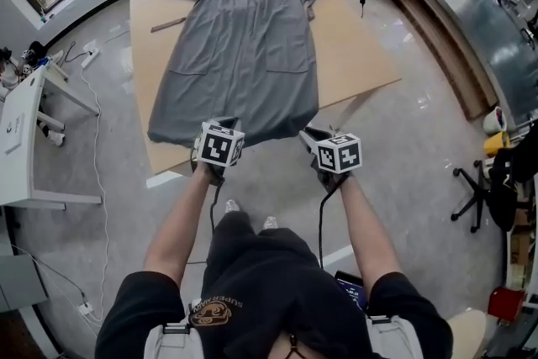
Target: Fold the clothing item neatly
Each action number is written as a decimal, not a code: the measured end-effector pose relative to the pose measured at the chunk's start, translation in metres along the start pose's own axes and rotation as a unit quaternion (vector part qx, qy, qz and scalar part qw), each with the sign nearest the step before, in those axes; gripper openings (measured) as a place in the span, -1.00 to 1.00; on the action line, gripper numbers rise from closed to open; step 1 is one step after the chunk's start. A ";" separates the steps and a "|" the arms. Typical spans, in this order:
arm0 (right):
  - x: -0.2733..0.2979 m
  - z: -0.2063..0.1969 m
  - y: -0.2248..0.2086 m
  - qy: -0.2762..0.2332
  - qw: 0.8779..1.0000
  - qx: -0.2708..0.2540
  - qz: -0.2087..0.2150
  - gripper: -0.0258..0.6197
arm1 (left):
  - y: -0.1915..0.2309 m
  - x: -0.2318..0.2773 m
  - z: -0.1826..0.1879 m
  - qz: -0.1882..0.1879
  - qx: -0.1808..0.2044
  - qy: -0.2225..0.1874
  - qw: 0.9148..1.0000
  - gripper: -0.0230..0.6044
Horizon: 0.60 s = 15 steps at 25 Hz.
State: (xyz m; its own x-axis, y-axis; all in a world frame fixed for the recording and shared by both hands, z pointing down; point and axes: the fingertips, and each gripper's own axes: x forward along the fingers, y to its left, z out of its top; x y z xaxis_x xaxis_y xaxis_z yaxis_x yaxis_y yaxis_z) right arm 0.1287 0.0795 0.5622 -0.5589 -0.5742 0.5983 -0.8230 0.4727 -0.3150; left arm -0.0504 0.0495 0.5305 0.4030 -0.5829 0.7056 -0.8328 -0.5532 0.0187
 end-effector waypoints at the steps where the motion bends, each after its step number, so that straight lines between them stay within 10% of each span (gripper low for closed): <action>1: -0.002 0.008 -0.006 -0.006 1.000 -0.003 -0.002 -0.70 | -0.002 0.001 0.011 -0.001 0.001 -0.007 1.000 -0.90; 15: 0.016 0.170 -0.110 -0.063 0.996 -0.039 -0.039 -0.70 | -0.001 0.103 0.201 -0.055 0.021 -0.084 0.995 -0.90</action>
State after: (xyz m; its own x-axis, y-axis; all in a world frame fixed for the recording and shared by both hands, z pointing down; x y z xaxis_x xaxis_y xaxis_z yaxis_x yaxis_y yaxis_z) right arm 0.1934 -0.0954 0.4807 -0.5068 -0.6880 0.5195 -0.8562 0.4722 -0.2099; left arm 0.0683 -0.1298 0.4613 0.5525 -0.6065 0.5717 -0.7643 -0.6424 0.0571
